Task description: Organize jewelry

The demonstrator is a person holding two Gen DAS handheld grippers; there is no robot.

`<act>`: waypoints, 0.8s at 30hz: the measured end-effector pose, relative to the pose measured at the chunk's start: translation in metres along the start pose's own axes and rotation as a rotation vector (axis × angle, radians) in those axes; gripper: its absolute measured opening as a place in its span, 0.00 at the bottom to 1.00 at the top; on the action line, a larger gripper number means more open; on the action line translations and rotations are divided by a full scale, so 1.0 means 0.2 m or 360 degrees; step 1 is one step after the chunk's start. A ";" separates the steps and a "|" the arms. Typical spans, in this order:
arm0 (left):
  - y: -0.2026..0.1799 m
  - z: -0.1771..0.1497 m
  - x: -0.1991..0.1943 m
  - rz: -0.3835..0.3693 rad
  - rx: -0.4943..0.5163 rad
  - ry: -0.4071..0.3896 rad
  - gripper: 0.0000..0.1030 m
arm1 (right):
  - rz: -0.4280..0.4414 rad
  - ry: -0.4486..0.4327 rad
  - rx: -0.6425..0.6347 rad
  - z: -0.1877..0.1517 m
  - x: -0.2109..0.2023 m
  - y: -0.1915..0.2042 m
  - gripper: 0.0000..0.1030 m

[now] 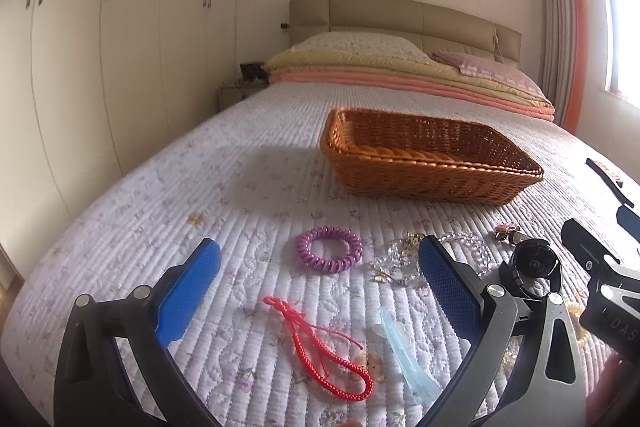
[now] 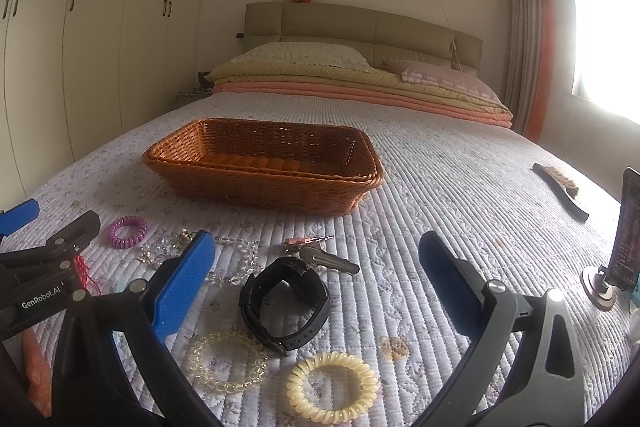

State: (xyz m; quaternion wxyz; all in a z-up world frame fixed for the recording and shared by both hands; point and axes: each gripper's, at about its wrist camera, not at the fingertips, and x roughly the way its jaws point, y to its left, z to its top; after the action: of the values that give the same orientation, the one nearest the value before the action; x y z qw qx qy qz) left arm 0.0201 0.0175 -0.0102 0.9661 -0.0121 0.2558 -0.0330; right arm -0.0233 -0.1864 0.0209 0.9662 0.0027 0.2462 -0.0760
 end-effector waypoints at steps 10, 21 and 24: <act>0.14 0.01 0.01 -0.0037 -0.0066 0.0184 0.81 | 0.0035 0.0175 0.0074 0.01 0.04 -0.10 0.84; 0.39 -0.02 0.00 -0.0390 -0.0245 0.0570 0.38 | 0.0123 0.0413 0.0090 -0.12 -0.13 -0.22 0.44; 0.35 -0.07 -0.01 -0.0404 -0.0214 0.0650 0.27 | 0.0130 0.0467 0.0069 -0.19 -0.18 -0.23 0.36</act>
State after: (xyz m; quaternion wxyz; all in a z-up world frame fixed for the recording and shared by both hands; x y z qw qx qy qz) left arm 0.0159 0.0874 -0.0245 0.8795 -0.1014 0.4438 -0.1388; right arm -0.0793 -0.2246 0.0065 0.9219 0.0447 0.3827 -0.0408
